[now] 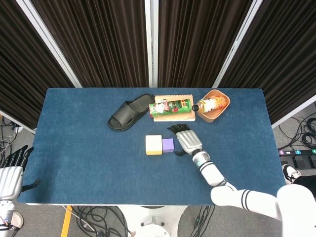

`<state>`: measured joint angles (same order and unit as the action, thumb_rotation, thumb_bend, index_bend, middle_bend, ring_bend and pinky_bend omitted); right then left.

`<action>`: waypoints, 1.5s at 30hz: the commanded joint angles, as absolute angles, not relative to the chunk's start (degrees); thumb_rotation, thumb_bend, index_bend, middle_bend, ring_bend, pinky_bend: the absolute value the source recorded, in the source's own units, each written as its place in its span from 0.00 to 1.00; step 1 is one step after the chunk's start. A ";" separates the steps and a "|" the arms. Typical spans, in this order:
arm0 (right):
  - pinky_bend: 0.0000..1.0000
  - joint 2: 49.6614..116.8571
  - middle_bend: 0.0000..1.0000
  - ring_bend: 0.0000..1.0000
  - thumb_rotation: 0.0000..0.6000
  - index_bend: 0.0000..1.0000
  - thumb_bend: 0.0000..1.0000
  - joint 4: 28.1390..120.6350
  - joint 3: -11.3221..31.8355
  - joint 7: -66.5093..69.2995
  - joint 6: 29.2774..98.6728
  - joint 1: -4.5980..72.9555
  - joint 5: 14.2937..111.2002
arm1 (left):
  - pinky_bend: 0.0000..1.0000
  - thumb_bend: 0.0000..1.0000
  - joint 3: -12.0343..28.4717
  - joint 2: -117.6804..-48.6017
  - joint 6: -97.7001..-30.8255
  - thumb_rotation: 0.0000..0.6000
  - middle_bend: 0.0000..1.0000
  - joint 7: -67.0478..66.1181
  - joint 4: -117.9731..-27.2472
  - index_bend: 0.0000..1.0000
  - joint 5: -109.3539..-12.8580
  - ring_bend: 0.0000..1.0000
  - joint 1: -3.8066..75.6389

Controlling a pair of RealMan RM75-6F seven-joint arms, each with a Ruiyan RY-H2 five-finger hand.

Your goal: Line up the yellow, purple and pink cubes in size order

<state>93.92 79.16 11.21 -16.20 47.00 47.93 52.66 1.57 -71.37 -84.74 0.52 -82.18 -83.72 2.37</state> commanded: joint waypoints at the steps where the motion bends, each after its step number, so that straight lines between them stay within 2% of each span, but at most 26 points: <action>1: 0.00 86.98 0.11 0.00 1.00 0.19 0.11 85.92 8.80 -10.43 50.19 43.13 60.07 | 0.16 0.06 1.60 -71.29 -84.67 1.00 0.16 0.51 -82.29 0.14 -83.71 0.11 2.42; 4: 0.00 80.14 0.14 0.00 1.00 0.27 0.14 90.18 4.99 -5.47 52.51 39.14 68.36 | 0.16 0.06 1.67 -71.17 -84.72 1.00 0.16 0.19 -82.60 0.14 -84.01 0.11 2.63; 7: 0.00 73.82 0.15 0.00 1.00 0.28 0.14 92.00 -0.04 -1.54 54.93 35.64 77.03 | 0.16 0.06 1.87 -70.99 -84.82 1.00 0.16 -0.51 -83.28 0.14 -84.42 0.11 3.00; 10: 0.00 70.20 0.14 0.00 1.00 0.28 0.15 91.10 -4.50 0.81 56.96 33.42 84.34 | 0.16 0.06 1.99 -70.81 -84.98 1.00 0.16 -1.31 -84.15 0.13 -84.92 0.11 3.33; 17: 0.00 70.09 0.12 0.00 1.00 0.28 0.16 81.97 -10.87 2.99 62.78 30.60 97.88 | 0.16 0.06 2.16 -70.22 -85.22 1.00 0.16 -3.26 -86.54 0.14 -85.68 0.11 3.90; 26: 0.00 75.36 0.11 0.00 1.00 0.28 0.16 69.84 -11.50 5.71 66.73 29.84 103.34 | 0.16 0.06 2.11 -69.26 -86.05 1.00 0.16 -4.59 -88.56 0.13 -85.67 0.11 3.57; 36: 0.00 81.60 0.11 0.00 1.00 0.28 0.16 62.59 -10.34 6.57 68.51 31.02 105.93 | 0.16 0.06 1.84 -69.04 -86.39 1.00 0.16 -4.84 -89.00 0.14 -85.18 0.11 3.00; 41: 0.00 83.30 0.11 0.00 1.00 0.27 0.22 60.97 -10.45 7.61 67.11 31.81 105.88 | 0.16 0.06 1.75 -69.10 -86.34 1.00 0.16 -4.60 -88.77 0.13 -84.96 0.11 2.84; 45: 0.00 84.13 0.12 0.00 1.00 0.35 0.25 60.43 -10.49 8.64 66.40 32.31 105.68 | 0.16 0.06 1.75 -69.22 -86.33 1.00 0.16 -4.41 -88.53 0.14 -84.80 0.11 2.74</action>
<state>84.00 60.50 -10.48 8.52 66.51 32.21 105.73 1.75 -69.21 -86.33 -4.41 -88.53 -84.81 2.75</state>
